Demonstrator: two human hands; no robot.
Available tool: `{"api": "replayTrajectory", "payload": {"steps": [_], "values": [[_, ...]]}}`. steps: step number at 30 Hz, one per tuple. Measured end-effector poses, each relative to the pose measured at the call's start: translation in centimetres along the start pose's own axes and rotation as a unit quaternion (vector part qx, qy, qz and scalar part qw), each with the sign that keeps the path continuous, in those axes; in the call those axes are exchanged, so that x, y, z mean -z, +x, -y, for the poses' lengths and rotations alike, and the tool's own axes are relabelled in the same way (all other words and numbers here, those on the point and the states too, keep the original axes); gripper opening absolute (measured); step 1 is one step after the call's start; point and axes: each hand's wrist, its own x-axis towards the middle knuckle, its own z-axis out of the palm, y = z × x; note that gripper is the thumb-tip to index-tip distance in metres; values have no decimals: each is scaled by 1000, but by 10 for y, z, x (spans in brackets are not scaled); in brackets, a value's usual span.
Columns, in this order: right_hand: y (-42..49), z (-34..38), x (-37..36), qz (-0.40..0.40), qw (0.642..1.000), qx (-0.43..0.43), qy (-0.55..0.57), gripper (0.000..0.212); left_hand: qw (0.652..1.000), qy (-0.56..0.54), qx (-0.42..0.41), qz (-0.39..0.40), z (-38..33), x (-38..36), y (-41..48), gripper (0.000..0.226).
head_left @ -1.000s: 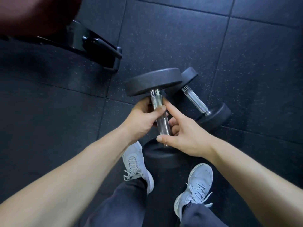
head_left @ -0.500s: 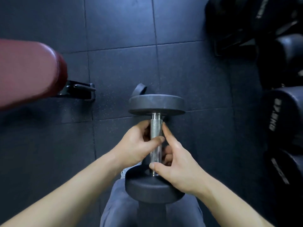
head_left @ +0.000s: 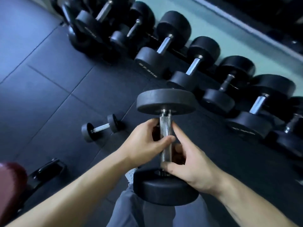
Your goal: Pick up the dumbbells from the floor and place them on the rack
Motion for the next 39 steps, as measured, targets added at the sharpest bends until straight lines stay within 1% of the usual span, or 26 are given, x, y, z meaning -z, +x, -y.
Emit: {"api": "replayTrajectory", "payload": {"steps": [5,9,12,14,19,21,23,25,29,32,37,39], "values": [[-101,-34,67,-88,993,-31,75,104,995,34,-38,87,-77,-97,1,30],[-183,-76,132,-141,984,-42,98,106,988,38,-60,139,-134,-198,-3,21],[-245,-112,185,-167,978,-48,112,105,983,39,-55,171,-176,-280,-7,16],[-288,-133,220,-183,974,-52,122,103,980,38,-51,190,-204,-334,-10,19],[-376,-175,303,-242,959,-47,139,98,965,56,-77,243,-277,-450,-7,24],[-405,-189,336,-267,951,-42,147,95,957,65,-91,268,-308,-490,-2,17],[-430,-203,368,-289,945,-38,145,97,948,75,-110,288,-337,-528,4,10],[-450,-216,401,-314,938,-32,143,97,942,82,-130,299,-365,-565,14,5],[-490,-242,477,-353,925,-30,140,91,931,88,-142,324,-423,-642,39,5],[-515,-262,540,-358,921,-38,148,90,926,103,-149,330,-466,-702,63,13],[-548,-297,648,-354,921,-33,158,87,932,111,-138,317,-526,-795,103,11],[-555,-313,688,-354,918,-32,174,86,933,104,-134,318,-545,-829,120,14]]}}
